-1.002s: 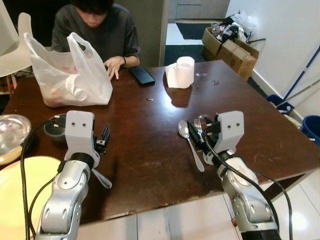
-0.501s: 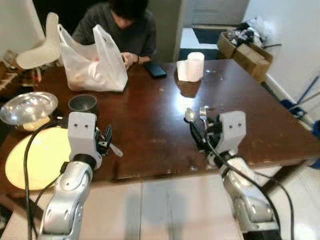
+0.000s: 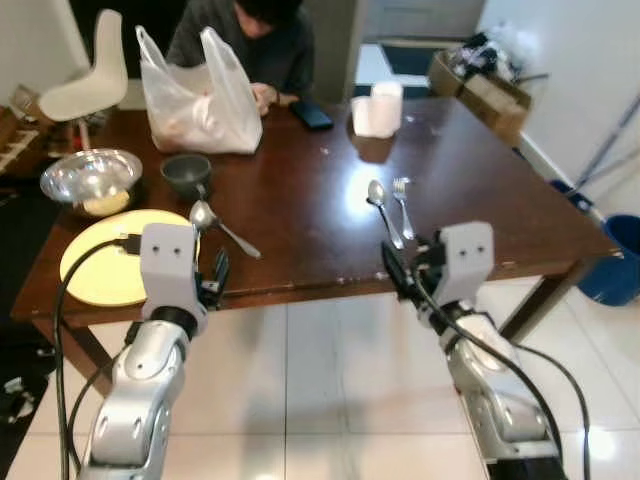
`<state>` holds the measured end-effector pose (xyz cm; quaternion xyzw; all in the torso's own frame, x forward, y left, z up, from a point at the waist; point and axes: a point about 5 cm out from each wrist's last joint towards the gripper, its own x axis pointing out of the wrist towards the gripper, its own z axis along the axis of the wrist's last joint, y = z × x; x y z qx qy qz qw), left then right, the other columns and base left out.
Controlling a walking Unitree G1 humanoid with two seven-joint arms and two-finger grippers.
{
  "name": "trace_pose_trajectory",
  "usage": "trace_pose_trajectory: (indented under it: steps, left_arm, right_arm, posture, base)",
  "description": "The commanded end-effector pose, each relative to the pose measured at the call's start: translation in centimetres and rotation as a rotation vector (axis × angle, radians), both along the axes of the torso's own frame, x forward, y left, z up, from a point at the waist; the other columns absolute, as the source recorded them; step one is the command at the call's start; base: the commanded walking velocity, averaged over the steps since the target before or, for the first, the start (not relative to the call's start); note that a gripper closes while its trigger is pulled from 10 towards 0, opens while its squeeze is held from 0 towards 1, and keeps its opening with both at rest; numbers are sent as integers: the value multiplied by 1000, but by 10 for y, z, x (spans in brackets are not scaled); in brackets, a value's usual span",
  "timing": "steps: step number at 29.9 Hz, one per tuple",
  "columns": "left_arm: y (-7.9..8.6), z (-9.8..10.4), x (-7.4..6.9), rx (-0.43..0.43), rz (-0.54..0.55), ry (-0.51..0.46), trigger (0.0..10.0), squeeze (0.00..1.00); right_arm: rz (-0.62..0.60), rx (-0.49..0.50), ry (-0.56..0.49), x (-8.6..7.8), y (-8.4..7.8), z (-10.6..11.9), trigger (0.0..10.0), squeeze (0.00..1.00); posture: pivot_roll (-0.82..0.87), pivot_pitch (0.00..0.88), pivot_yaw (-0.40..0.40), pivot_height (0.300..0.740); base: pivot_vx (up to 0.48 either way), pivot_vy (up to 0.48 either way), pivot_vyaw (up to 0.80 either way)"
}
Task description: Setting the table
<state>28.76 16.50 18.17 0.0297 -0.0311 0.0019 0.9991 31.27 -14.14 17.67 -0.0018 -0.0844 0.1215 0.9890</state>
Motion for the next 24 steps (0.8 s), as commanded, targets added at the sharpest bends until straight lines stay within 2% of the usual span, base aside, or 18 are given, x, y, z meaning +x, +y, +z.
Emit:
trace_pose_trajectory:
  steps: [1, 4, 9, 24]
  left_arm:
    - [5, -5, -1, 4, 18, 17, 10000, 0]
    - [5, -5, -1, 3, 17, 17, 10000, 0]
    - [3, -6, -2, 1, 10, 22, 10000, 0]
    - [-1, -9, -4, -21, -9, 38, 10000, 0]
  right_arm:
    - [14, 0, 10, 0, 5, -2, 10000, 0]
    - [14, 1, 11, 0, 4, -2, 10000, 0]
    - [15, 3, 23, 1, 4, -3, 10000, 0]
    - [8, 24, 45, 1, 1, -5, 10000, 0]
  posture:
    - [-22, 0, 35, 740]
    - [-23, 0, 35, 740]
    - [-23, 0, 31, 740]
    - [-25, 0, 29, 740]
  base:
    - [-334, 0, 0]
    - [-264, 0, 0]
    - [0, 0, -195]
    - [0, 0, -797]
